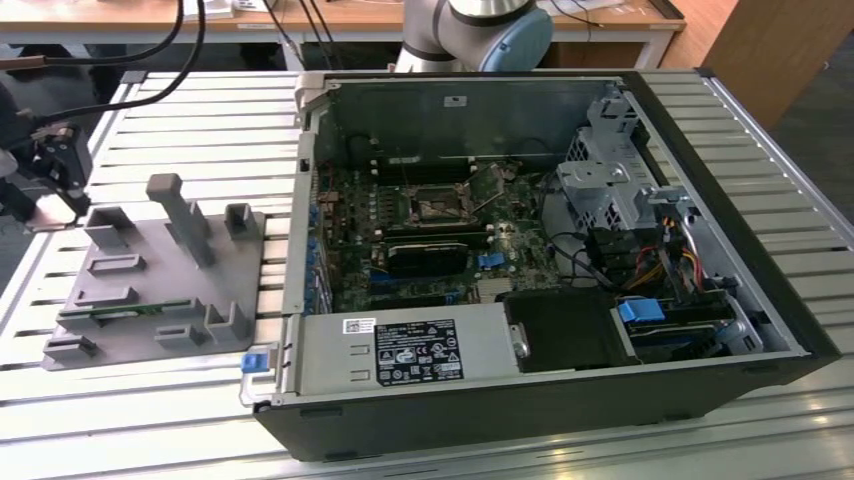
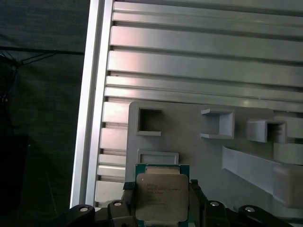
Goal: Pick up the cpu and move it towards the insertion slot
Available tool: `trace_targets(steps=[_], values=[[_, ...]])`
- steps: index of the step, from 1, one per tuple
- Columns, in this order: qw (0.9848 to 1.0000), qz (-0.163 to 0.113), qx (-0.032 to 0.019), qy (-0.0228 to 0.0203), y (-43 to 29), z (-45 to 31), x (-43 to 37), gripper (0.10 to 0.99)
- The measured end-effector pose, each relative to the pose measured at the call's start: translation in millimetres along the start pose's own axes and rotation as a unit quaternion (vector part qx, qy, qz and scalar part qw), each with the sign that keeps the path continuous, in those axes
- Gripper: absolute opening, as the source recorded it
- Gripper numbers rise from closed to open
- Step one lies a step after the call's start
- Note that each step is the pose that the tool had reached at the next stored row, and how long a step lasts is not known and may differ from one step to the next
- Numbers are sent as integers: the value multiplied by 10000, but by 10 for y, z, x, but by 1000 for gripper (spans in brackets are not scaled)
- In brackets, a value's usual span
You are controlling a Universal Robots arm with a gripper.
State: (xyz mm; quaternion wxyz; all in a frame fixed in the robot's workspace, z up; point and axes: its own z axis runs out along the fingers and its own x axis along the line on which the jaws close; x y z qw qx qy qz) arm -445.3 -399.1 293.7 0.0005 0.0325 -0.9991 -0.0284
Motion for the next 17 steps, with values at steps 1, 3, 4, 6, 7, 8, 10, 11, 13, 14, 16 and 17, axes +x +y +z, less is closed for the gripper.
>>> trace_targets(steps=[1, 3, 4, 6, 7, 8, 10, 11, 13, 14, 16, 17], values=[[10000, 0, 0, 0, 3, -7, 0, 537], [10000, 0, 1, 1, 7, -21, 0, 537], [10000, 0, 1, 2, 8, -29, 0, 537], [10000, 0, 0, 1, 13, -43, -1, 537], [10000, 0, 0, 1, 14, -51, -1, 537], [10000, 0, 0, 1, 16, -58, -1, 537], [10000, 0, 0, 1, 20, -73, -1, 537], [10000, 0, 0, 1, 22, -80, -1, 537], [10000, 0, 1, 1, 27, -97, -1, 537], [10000, 0, 0, 0, 30, -104, -2, 537], [10000, 0, 0, 0, 37, -122, -2, 537], [10000, 0, 0, 1, 40, -134, -2, 537]])
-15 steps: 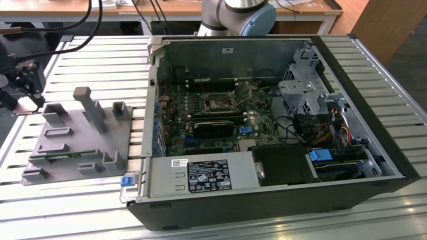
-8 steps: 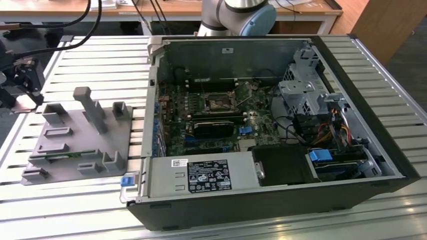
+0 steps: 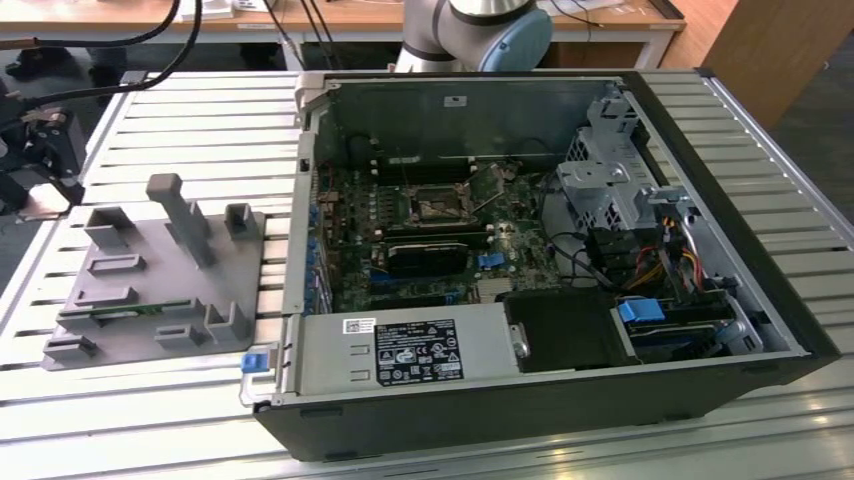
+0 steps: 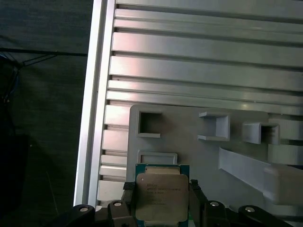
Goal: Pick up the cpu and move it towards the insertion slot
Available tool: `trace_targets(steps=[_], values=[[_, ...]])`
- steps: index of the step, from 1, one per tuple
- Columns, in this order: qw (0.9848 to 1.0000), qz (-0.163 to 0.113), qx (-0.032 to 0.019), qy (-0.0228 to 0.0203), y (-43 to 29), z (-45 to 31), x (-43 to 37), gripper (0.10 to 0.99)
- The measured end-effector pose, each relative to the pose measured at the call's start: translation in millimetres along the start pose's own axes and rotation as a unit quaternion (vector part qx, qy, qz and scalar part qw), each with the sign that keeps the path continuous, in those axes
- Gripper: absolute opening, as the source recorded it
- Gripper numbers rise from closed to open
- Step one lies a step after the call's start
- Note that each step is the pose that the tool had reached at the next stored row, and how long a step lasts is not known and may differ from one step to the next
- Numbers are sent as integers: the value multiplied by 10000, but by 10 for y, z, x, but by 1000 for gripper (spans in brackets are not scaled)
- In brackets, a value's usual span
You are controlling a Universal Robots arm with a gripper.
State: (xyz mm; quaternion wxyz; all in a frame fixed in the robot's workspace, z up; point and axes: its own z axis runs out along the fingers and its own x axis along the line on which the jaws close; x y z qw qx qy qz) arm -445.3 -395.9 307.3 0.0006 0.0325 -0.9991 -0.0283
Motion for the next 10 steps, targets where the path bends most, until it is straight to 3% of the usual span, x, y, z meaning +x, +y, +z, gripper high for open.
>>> trace_targets(steps=[10], values=[[10000, 0, 0, 0, 29, -112, -2, 537]])
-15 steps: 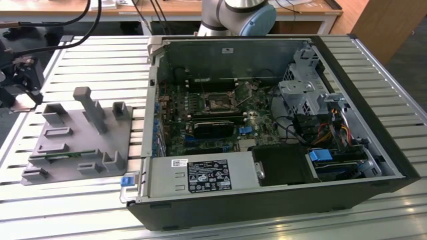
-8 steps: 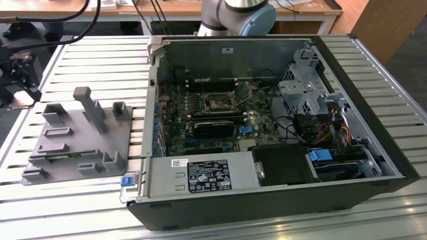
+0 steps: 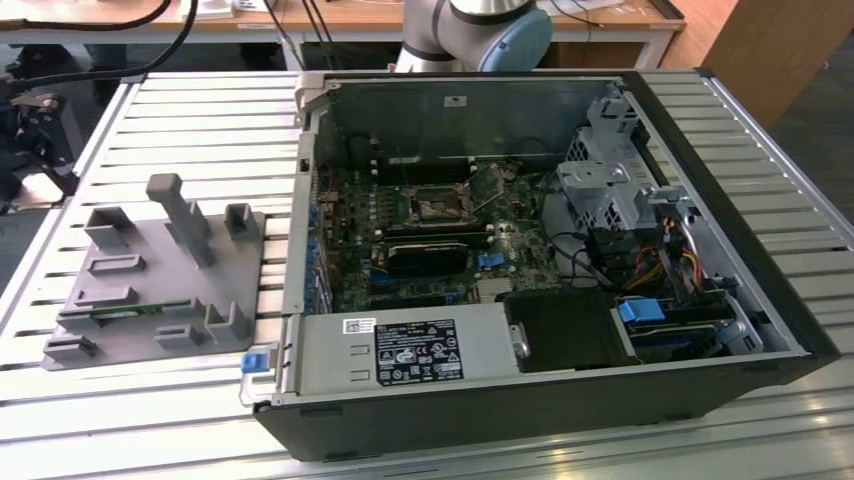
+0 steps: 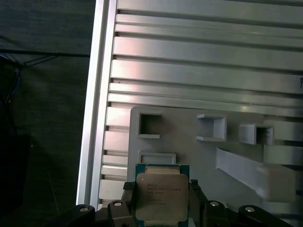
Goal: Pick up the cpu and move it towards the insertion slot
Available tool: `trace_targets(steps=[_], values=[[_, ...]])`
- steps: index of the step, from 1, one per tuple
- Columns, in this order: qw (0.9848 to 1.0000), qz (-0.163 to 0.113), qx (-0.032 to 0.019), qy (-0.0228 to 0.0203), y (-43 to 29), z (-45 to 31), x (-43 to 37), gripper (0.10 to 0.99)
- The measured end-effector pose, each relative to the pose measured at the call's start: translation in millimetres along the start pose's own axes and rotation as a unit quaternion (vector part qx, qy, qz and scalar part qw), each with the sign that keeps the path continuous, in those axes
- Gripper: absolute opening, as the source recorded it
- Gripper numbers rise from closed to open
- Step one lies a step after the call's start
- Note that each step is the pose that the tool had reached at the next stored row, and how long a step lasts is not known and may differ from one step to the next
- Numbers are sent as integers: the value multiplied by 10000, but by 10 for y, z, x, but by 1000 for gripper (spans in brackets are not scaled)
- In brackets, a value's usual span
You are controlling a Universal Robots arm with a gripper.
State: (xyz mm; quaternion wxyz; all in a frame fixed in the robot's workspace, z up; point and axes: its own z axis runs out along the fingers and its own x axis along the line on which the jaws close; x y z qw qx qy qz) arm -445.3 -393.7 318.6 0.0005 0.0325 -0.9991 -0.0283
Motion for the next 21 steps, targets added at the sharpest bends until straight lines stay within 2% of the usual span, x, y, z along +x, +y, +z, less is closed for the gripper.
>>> trace_targets(steps=[21], values=[[10000, 0, 0, 0, 39, -195, -2, 537]])
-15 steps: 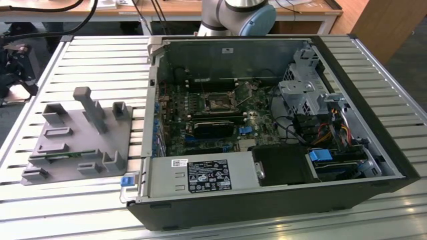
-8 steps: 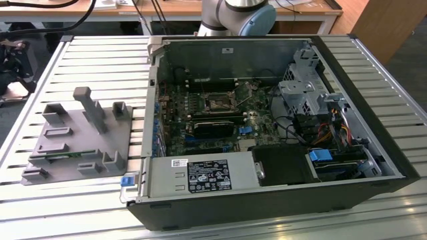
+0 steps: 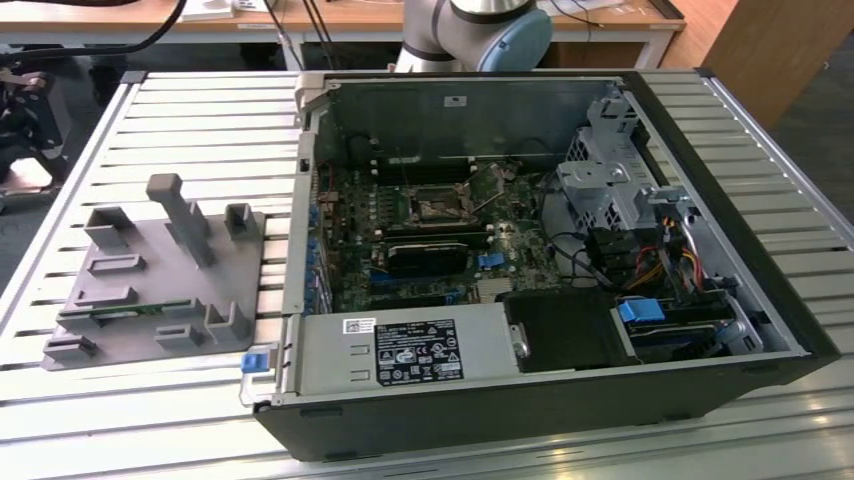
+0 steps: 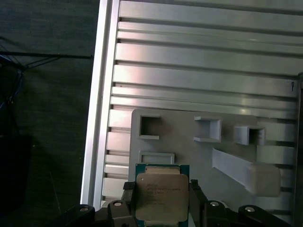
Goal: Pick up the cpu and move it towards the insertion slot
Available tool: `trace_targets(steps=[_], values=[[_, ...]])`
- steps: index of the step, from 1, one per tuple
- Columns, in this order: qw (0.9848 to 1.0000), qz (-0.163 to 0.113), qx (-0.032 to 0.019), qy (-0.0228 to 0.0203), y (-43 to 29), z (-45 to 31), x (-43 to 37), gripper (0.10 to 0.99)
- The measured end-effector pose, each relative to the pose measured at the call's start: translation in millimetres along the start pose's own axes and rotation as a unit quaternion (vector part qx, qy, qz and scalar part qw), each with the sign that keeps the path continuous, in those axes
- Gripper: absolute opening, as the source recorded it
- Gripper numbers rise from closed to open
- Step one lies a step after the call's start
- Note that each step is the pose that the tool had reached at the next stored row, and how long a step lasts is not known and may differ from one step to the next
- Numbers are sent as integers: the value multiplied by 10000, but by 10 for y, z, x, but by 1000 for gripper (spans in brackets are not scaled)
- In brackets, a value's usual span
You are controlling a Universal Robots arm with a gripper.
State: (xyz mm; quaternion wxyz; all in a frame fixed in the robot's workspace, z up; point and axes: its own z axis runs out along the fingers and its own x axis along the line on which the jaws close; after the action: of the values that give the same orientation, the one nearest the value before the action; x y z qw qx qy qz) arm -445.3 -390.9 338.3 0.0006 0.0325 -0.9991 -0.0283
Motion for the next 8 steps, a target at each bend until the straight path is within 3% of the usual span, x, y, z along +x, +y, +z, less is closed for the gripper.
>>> trace_targets(steps=[8], values=[[10000, -1, 0, -1, 20, -112, -1, 537]])
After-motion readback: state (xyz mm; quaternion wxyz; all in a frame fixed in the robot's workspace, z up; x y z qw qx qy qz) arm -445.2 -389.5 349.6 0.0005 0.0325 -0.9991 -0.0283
